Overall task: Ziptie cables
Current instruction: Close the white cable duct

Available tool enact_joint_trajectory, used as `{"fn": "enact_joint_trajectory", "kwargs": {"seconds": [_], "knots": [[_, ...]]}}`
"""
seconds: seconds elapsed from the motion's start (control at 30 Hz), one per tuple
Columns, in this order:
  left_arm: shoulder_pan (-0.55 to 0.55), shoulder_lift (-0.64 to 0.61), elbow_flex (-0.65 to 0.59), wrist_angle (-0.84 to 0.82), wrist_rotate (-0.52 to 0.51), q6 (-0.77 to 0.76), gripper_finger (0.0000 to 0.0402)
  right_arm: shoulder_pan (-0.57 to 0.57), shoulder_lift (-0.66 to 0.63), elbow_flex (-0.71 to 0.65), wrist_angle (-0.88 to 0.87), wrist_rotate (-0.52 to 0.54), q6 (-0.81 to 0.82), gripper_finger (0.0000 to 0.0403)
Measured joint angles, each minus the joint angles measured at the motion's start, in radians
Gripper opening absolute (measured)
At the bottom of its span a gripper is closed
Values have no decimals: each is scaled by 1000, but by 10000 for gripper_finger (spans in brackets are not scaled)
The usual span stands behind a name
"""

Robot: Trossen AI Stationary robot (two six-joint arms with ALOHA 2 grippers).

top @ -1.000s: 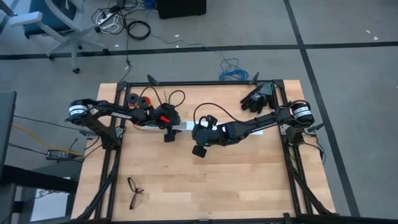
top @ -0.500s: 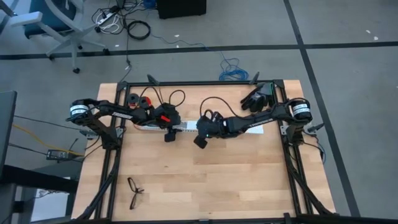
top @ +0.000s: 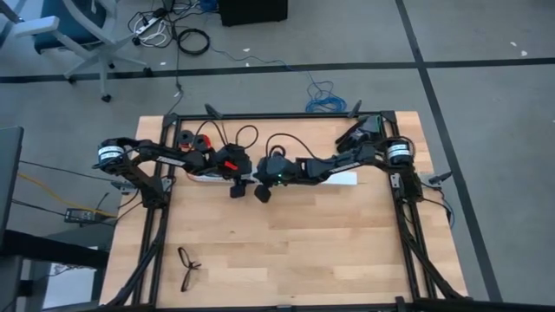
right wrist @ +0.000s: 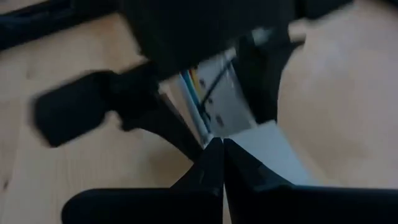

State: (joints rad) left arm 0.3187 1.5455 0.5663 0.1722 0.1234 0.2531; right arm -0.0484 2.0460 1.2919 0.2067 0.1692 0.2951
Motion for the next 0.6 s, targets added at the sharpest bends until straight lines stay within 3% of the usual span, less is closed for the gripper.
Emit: {"fn": "enact_joint_trajectory", "kwargs": {"seconds": [0.4, 0.6], "knots": [[0, -1, -2, -11, -6, -11, 326, 85, -107, 3, -55, 103, -64, 0], [0, -88, -1, -63, -6, -18, 341, 113, -126, 1, -101, 169, -64, 0]]}}
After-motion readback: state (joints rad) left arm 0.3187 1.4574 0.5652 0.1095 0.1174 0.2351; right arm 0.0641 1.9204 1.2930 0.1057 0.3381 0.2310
